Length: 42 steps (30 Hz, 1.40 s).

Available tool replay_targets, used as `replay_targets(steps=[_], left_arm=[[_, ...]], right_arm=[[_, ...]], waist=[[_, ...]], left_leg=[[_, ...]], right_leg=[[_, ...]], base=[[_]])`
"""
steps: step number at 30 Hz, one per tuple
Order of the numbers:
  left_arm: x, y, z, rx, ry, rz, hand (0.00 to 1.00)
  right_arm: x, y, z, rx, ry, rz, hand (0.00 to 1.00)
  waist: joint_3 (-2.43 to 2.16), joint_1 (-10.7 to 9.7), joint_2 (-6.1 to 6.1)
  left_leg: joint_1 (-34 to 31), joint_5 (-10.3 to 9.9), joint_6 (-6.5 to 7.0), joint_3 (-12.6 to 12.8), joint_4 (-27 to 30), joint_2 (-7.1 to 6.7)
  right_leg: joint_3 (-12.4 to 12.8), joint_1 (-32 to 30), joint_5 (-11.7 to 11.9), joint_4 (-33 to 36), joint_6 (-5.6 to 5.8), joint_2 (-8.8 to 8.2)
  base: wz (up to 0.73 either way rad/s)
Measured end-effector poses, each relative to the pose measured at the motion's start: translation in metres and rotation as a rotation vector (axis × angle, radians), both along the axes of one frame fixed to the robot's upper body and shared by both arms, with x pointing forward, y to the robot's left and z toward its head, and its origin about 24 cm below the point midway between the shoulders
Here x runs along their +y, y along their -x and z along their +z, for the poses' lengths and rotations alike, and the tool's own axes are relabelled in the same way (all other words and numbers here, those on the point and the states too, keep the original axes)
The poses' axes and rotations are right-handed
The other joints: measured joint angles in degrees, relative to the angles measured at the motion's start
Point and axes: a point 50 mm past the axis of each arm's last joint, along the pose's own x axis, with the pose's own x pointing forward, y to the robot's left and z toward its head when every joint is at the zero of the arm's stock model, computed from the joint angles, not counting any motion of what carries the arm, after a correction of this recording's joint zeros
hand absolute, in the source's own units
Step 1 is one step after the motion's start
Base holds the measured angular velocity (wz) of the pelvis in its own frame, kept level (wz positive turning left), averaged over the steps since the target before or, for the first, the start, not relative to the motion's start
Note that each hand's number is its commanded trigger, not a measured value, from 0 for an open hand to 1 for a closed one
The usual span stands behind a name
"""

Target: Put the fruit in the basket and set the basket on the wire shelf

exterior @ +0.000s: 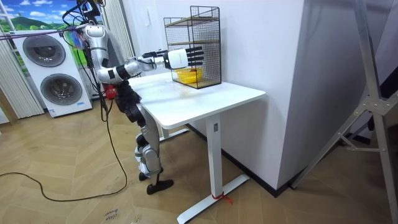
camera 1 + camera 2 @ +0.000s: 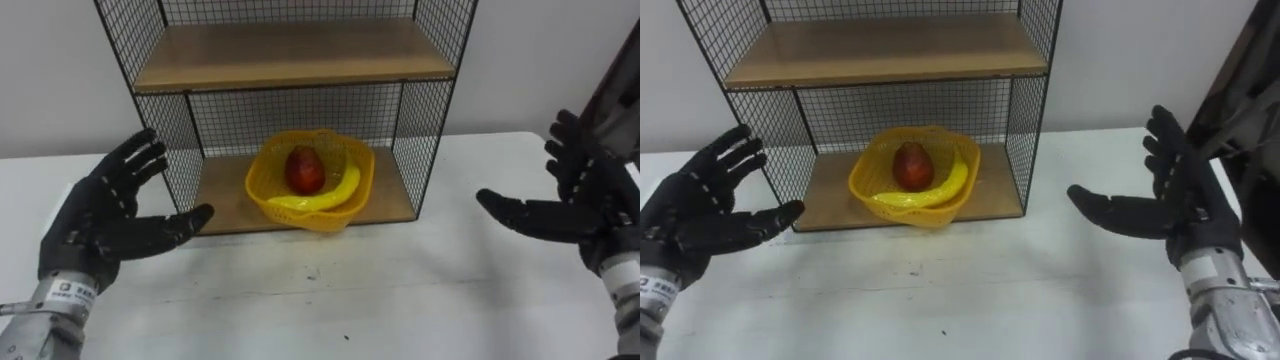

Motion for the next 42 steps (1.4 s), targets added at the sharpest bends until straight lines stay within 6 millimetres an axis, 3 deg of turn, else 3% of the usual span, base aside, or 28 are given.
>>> replay_targets(steps=[6, 10, 14, 17, 19, 23, 25, 29, 32, 35, 37, 38, 40, 42], left_arm=[[0.042, 0.028, 0.045, -0.186, -0.111, 0.236, 0.0], [0.065, 0.048, 0.059, -0.264, -0.112, 0.425, 0.0], [0.095, 0.079, 0.081, -0.388, -0.114, 0.708, 0.0], [0.11, 0.106, 0.097, -0.477, -0.171, 0.926, 0.0], [0.121, 0.132, 0.108, -0.532, -0.224, 1.108, 0.0], [0.144, 0.17, 0.113, -0.555, -0.265, 1.395, 0.0], [0.161, 0.191, 0.112, -0.548, -0.251, 1.584, 0.0], [0.175, 0.22, 0.094, -0.539, -0.086, 1.819, 0.0], [0.188, 0.239, 0.062, -0.412, 0.055, 2.001, 0.0], [0.19, 0.253, 0.019, -0.225, 0.192, 2.118, 0.0], [0.183, 0.267, -0.02, -0.055, 0.314, 2.216, 0.0], [0.18, 0.271, -0.029, -0.01, 0.346, 2.237, 0.0], [0.164, 0.285, -0.064, 0.162, 0.446, 2.315, 0.0], [0.152, 0.297, -0.081, 0.234, 0.494, 2.363, 0.0]], right_arm=[[-0.023, 0.02, 0.034, -0.142, 0.074, -0.152, 0.0], [-0.041, 0.034, 0.049, -0.233, 0.088, -0.315, 0.0], [-0.065, 0.059, 0.069, -0.357, 0.156, -0.579, 0.0], [-0.078, 0.079, 0.089, -0.477, 0.222, -0.762, 0.0], [-0.088, 0.099, 0.104, -0.562, 0.289, -0.897, 0.0], [-0.11, 0.125, 0.118, -0.672, 0.309, -1.121, 0.0], [-0.13, 0.145, 0.123, -0.727, 0.279, -1.285, 0.0], [-0.146, 0.166, 0.115, -0.744, 0.199, -1.495, 0.0], [-0.162, 0.181, 0.089, -0.675, 0.063, -1.653, 0.0], [-0.178, 0.21, 0.04, -0.472, -0.117, -1.823, 0.0], [-0.181, 0.237, -0.014, -0.285, -0.326, -1.983, 0.0], [-0.179, 0.245, -0.028, -0.233, -0.372, -2.025, 0.0], [-0.16, 0.278, -0.078, -0.055, -0.538, -2.198, 0.0], [-0.138, 0.298, -0.106, 0.049, -0.606, -2.294, 0.0]], waist=[[-0.1, 0.1, -0.11], [-0.13, 0.0, 0.19], [-0.51, 0.0, 0.38], [-0.73, 0.3, 1.21], [-0.77, 0.3, 1.57], [-1.03, 0.8, 1.83], [-1.16, 1.3, 1.66], [-1.32, 1.5, 1.24], [-1.25, 1.3, 1.28], [-1.27, 1.6, 1.01], [-1.34, 1.6, 0.75], [-1.37, 1.6, 0.72], [-1.56, 1.1, 0.91], [-1.6, 1.1, 0.9]], left_leg=[[-0.8, 0.0, 0.0, -0.2, 0.0, 0.0], [-0.7, 0.0, -0.04, -0.2, 0.0, 0.0], [-1.2, 0.0, -0.03, -0.1, 0.0, -0.01], [-1.2, 0.0, -0.03, -0.2, 0.0, -0.03], [-1.4, 0.0, -0.04, -0.2, 0.0, -0.03], [-2.2, 0.0, -0.1, -0.3, 0.3, 0.01], [-3.3, 0.0, -0.09, -0.3, 0.5, -0.13], [-4.2, -0.3, 0.01, -0.2, 1.0, -0.47], [-5.9, -1.0, -0.25, -0.6, 2.7, -0.31], [-6.8, -1.3, 0.27, -1.2, 3.2, -0.51], [-7.0, -1.4, 0.4, -1.3, 3.5, -0.49], [-7.0, -1.5, 0.38, -1.4, 3.6, -0.48], [-8.3, -2.4, 0.14, -1.7, 5.3, -0.22], [-8.6, -3.0, 0.05, -1.8, 5.9, -0.08]], right_leg=[[-0.2, -0.5, 0.0, -0.1, -0.05, -0.04], [-0.2, -0.5, 0.0, -0.1, -0.05, -0.03], [-0.1, -0.9, 0.0, 0.0, -0.02, -0.04], [-0.2, -0.9, 0.0, 0.0, 0.01, -0.06], [-0.2, -1.0, -0.3, 0.2, 0.19, -0.09], [-0.4, -1.8, -0.5, 0.3, 0.33, -0.13], [-0.4, -3.1, -0.8, 1.2, 0.46, -0.33], [-0.6, -4.6, -2.1, 3.1, 0.77, -0.79], [-1.1, -5.3, -2.1, 2.9, 0.76, -0.7], [-1.9, -5.6, -2.0, 2.9, 0.74, -1.11], [-2.1, -5.6, -2.1, 2.9, 0.64, -1.18], [-2.1, -5.6, -2.1, 2.9, 0.6, -1.2], [-2.9, -5.8, -2.3, 2.9, 0.56, -1.22], [-3.3, -5.7, -2.4, 3.1, 0.55, -1.23]], base=[[0.01], [0.0], [0.0], [0.0], [0.02], [0.01], [0.02], [0.01], [0.09], [0.12], [0.05], [0.1], [0.15], [0.1]])
